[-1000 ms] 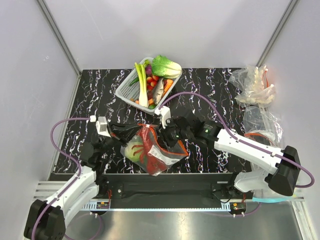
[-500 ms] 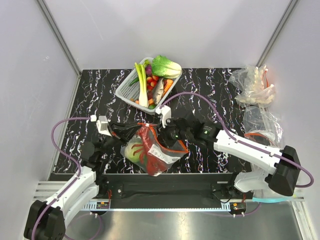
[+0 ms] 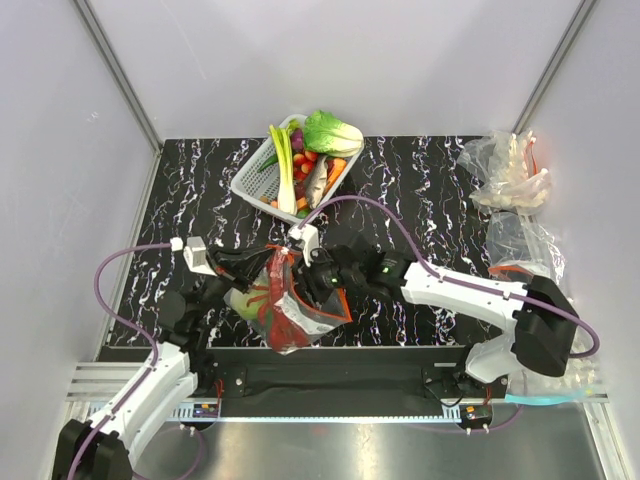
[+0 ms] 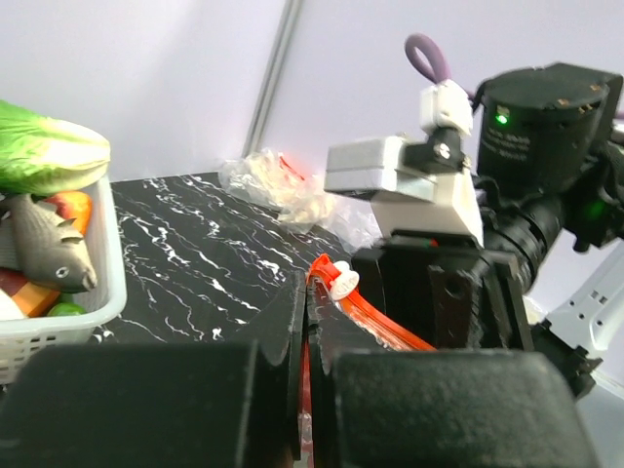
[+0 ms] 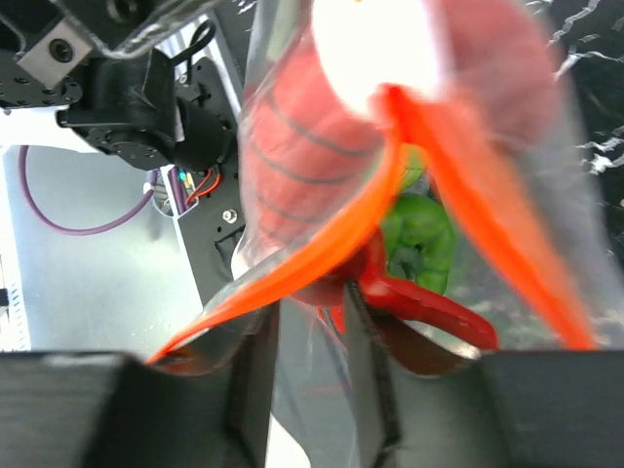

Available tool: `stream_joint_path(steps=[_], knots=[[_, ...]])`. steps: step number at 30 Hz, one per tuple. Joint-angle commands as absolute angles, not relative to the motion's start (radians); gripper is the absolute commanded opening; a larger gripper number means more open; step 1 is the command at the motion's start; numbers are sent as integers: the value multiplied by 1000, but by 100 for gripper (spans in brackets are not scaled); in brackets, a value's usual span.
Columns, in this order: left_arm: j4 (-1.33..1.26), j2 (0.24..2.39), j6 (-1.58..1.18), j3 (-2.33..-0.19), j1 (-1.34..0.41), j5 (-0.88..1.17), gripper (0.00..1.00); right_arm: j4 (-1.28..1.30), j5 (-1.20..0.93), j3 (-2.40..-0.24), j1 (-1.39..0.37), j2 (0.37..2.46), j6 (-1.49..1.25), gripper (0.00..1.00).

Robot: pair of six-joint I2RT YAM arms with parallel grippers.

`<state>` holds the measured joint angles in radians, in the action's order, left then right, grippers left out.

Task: Place the food in the zip-top bag and seal the zipper
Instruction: Adjust the fake lobster in the zipper food storage bag.

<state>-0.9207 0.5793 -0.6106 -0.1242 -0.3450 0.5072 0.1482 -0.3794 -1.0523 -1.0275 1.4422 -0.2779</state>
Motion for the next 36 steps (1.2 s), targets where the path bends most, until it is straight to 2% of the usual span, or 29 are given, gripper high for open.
stream_joint_path(steps=[1, 9, 16, 26, 33, 36], knots=[[-945, 537, -643, -120, -356, 499, 0, 11, -384, -1086, -1060, 1477, -276, 41], [-983, 543, -699, -83, -356, 491, 0, 9, -223, -1085, -1097, 1542, -282, 42], [-914, 512, -695, -81, -356, 434, 0, -22, -170, -1042, -1095, 1465, -304, 43], [-873, 506, -669, -117, -357, 439, 0, 320, -69, -1155, -1094, 1256, -242, 51], [-865, 492, -661, -123, -356, 454, 0, 337, -150, -1167, -1095, 1259, -290, 53], [-859, 491, -657, -127, -356, 457, 0, 354, -195, -1195, -1095, 1304, -310, 58]])
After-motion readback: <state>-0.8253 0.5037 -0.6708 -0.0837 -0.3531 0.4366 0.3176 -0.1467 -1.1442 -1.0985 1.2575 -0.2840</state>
